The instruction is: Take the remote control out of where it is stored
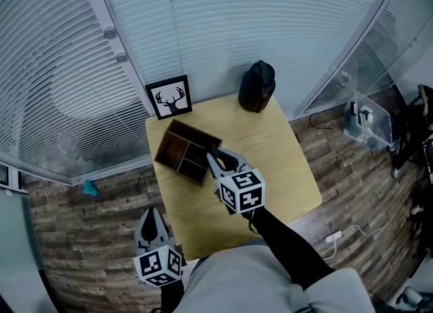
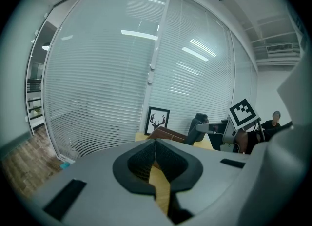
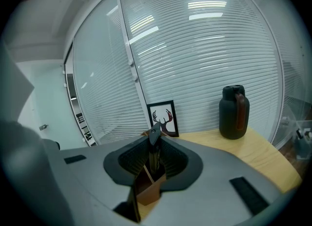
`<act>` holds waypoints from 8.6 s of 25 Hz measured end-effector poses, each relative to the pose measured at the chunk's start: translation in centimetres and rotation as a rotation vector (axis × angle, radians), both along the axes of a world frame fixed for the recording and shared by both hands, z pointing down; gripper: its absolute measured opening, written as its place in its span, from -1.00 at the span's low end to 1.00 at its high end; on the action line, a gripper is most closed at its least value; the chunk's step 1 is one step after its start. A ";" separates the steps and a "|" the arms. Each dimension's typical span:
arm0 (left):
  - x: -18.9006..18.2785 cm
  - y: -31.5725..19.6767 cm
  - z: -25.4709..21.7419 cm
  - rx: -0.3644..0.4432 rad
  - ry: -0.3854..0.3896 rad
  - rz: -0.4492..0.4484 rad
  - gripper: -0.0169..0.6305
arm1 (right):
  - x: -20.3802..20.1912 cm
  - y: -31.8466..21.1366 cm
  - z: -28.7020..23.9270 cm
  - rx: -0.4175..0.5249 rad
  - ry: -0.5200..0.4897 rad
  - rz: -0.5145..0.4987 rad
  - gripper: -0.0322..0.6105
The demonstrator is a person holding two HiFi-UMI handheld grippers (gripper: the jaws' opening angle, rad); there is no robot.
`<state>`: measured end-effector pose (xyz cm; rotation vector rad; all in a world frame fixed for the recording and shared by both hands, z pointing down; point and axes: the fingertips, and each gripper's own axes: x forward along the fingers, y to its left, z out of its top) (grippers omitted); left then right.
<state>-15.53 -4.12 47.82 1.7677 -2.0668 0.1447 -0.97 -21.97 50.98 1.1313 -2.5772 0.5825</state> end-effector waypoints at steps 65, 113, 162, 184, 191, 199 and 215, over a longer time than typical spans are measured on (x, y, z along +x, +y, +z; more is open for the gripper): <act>0.5 0.1 -0.3 0.022 0.028 0.006 -0.92 | 0.8 0.2 -1.4 0.019 -0.029 0.027 -0.67; 0.5 0.4 -0.4 0.029 0.033 -0.002 -0.92 | 1.1 0.4 -2.6 0.039 -0.040 0.035 -0.67; 0.3 0.5 -0.7 0.039 0.041 0.000 -0.92 | 1.1 0.4 -5.1 0.101 -0.049 0.017 -0.67; 0.4 0.5 -0.7 0.043 0.046 -0.007 -0.92 | 0.7 0.4 -6.1 0.124 -0.052 0.008 -0.67; 0.3 0.5 -0.6 0.042 0.043 -0.007 -0.92 | 0.7 0.5 -5.9 0.123 -0.044 0.003 -0.67; 0.2 0.4 -0.6 0.046 0.047 -0.011 -0.92 | 0.6 0.3 -5.8 0.118 -0.043 0.004 -0.67; 0.1 0.3 -0.4 0.042 0.047 -0.012 -0.92 | 0.5 0.3 -5.5 0.117 -0.035 -0.002 -0.68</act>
